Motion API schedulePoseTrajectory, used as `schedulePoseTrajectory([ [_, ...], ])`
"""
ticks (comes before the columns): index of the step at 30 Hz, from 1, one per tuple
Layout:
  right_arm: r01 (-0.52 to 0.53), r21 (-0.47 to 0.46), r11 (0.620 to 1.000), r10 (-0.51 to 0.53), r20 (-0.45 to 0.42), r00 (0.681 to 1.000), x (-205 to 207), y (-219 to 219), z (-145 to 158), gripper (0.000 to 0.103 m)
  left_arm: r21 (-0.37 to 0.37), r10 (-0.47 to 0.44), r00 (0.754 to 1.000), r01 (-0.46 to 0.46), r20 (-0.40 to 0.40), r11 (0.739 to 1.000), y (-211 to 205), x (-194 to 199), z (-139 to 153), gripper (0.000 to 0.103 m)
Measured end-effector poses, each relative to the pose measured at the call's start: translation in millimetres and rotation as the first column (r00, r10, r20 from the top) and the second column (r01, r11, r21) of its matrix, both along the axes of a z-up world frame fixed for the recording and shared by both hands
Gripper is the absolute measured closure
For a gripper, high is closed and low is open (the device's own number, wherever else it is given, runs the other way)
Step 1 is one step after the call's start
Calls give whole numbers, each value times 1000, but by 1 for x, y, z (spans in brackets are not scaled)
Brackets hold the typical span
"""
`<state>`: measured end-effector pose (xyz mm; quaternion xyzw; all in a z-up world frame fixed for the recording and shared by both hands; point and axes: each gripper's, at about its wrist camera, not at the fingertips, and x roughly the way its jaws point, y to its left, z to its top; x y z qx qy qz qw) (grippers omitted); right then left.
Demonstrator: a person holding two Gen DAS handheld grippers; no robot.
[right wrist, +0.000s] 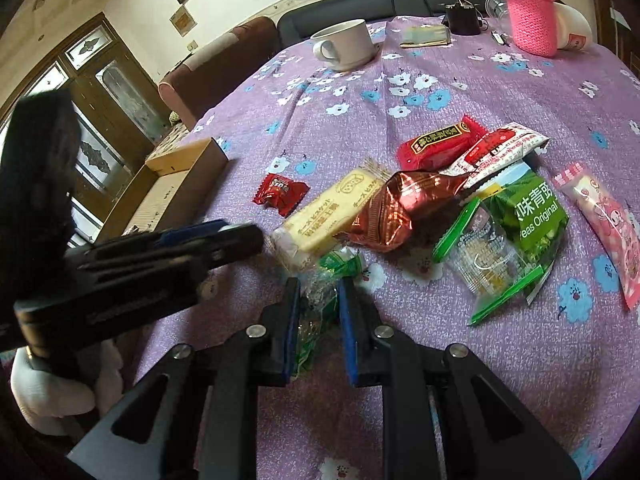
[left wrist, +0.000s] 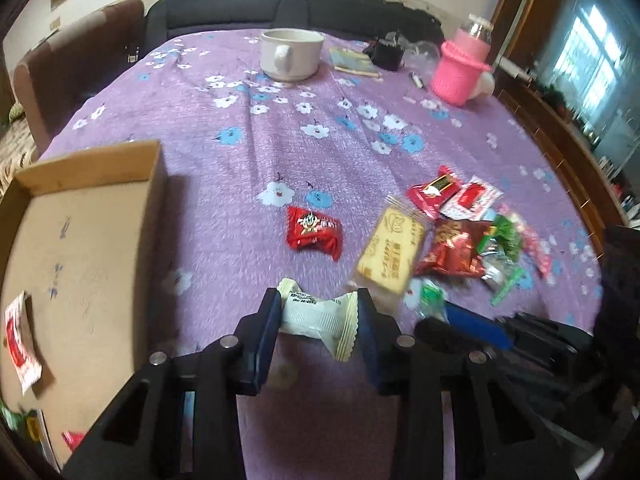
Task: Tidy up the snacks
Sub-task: 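Grasp the white wrapped candy with the left gripper while the right gripper grasps a clear green-trimmed packet, then carry both packets over the cardboard tray and open both grippers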
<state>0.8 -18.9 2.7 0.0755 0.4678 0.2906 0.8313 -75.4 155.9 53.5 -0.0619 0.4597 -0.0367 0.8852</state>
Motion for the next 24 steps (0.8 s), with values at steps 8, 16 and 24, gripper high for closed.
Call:
schedulePoseTrajectory([
  [8,-3,76,997,1,37,999,-5,-5,9,82,-147,40,994,-24,106,989,22,-50,29,70],
  [16,-31,134,991,20,86,996,-14,-2,19,82,-276,184,965,-128,187,953,73,-94,49,70],
  [24,-25,109,994,11,124,992,-20,3,25,82,-345,335,925,-259,181,902,138,-131,43,70],
])
